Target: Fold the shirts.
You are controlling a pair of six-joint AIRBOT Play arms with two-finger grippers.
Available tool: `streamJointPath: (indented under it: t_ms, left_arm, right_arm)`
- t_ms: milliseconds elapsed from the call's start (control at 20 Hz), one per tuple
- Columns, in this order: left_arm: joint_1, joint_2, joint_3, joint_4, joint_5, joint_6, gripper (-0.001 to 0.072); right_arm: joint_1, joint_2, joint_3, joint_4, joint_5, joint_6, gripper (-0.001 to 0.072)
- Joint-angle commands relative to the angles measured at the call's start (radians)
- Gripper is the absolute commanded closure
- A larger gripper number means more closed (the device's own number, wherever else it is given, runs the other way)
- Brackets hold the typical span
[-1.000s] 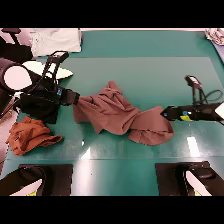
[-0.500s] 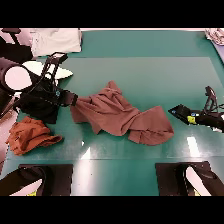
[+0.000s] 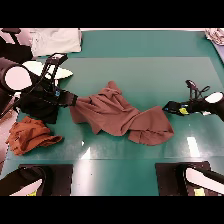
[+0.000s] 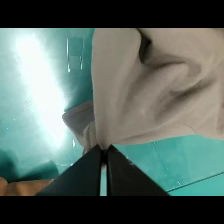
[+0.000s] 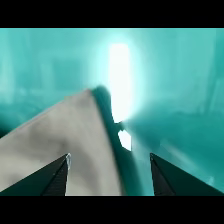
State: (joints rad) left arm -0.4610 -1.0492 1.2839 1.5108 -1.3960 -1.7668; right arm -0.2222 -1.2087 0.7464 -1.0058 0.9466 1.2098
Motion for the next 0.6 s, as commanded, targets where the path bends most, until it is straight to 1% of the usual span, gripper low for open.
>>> streamJointPath:
  t_ms: [0,150,200,250,300,350,450,550]
  left_arm:
    - [0.0,0.0,0.001,0.002,0.0,-0.006,0.0677]
    - [0.0,0.0,0.001,0.001,0.001,-0.006,0.0677]
    - [0.0,0.0,0.001,0.002,0.003,-0.006,0.0677]
    - [0.0,0.0,0.001,0.002,0.006,-0.006,0.0677]
    - [0.0,0.0,0.001,0.002,0.009,-0.006,0.0677]
    - [0.0,0.0,0.001,0.001,0.008,-0.007,0.0677]
    - [0.0,0.0,0.001,0.001,-0.011,-0.025,0.0677]
    - [0.0,0.012,-0.002,0.001,-0.049,-0.068,0.0677]
  right_arm:
    - [0.063,-0.109,0.041,-0.041,0.023,-0.015,0.0137]
    - [0.154,-0.115,0.041,-0.043,0.049,-0.014,0.0151]
    - [0.178,-0.104,0.041,-0.044,0.04,-0.014,0.0251]
    - [0.192,-0.092,0.041,-0.044,0.037,-0.014,0.0441]
    - [0.2,-0.077,0.041,-0.044,0.04,-0.014,0.0574]
    - [0.201,-0.061,0.041,-0.044,0.048,-0.015,0.0686]
    - [0.2,0.0,0.042,-0.049,0.073,-0.014,0.0699]
    - [0.2,0.114,0.042,-0.071,0.122,-0.013,0.07]
